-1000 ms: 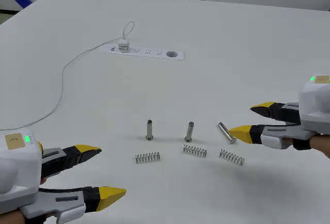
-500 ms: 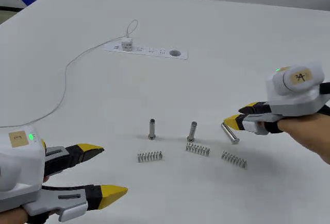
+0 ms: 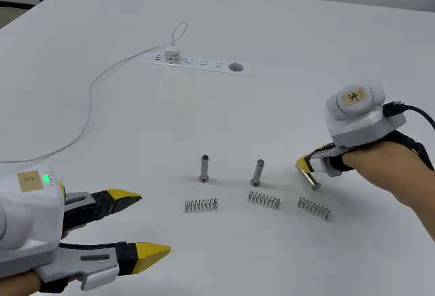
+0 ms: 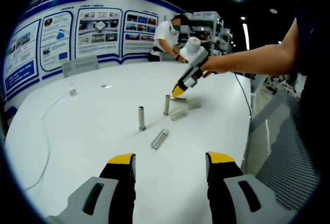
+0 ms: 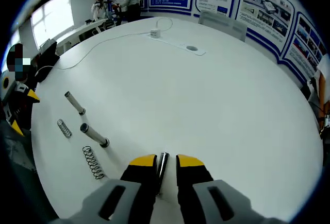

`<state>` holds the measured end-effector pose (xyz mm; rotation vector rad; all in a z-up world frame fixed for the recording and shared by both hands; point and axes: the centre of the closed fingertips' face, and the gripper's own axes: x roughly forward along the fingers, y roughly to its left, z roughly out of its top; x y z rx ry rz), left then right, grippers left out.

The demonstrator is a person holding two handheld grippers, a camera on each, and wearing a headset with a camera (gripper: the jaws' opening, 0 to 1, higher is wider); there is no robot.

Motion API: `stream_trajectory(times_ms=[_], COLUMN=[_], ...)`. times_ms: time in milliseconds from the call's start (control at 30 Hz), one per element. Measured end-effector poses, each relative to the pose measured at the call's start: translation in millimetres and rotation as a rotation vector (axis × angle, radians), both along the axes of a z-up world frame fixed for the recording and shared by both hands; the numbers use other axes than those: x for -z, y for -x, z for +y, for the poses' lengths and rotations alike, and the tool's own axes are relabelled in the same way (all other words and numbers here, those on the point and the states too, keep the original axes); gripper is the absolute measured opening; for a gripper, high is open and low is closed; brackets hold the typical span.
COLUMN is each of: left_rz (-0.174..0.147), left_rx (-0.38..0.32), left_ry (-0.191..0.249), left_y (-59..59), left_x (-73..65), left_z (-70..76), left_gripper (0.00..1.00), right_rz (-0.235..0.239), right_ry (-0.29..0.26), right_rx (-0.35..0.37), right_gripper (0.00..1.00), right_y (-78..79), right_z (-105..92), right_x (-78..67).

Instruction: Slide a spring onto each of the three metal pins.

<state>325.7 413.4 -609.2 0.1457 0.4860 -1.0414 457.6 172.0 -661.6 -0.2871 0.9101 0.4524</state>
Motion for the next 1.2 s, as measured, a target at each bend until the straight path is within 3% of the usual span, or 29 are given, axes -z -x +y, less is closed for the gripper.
stream_trajectory(times_ms=[533, 800, 967, 1067, 1200], left_rz=[0.014, 0.017, 0.012, 0.008, 0.006], left_rx=[-0.001, 0.003, 0.004, 0.004, 0.007], left_ry=[0.002, 0.0, -0.001, -0.001, -0.007], left_y=[0.0, -0.6, -1.6, -2.0, -2.3], left_x=[3.6, 4.5, 3.0, 1.8, 1.7], left_z=[1.9, 1.3, 1.4, 2.2, 2.2], left_gripper=[0.54, 0.54, 0.53, 0.53, 0.53], right_rz=[0.089, 0.081, 0.074, 0.047, 0.022], right_ry=[0.009, 0.036, 0.022, -0.023, -0.036], right_rx=[0.039, 0.03, 0.053, 0.063, 0.058], right_gripper=[0.1, 0.09, 0.09, 0.09, 0.09], right_y=[1.8, 2.0, -0.9, 0.8, 7.1], right_z=[2.3, 3.9, -1.3, 3.8, 4.9], right_x=[14.8, 12.7, 13.2, 3.0, -11.4])
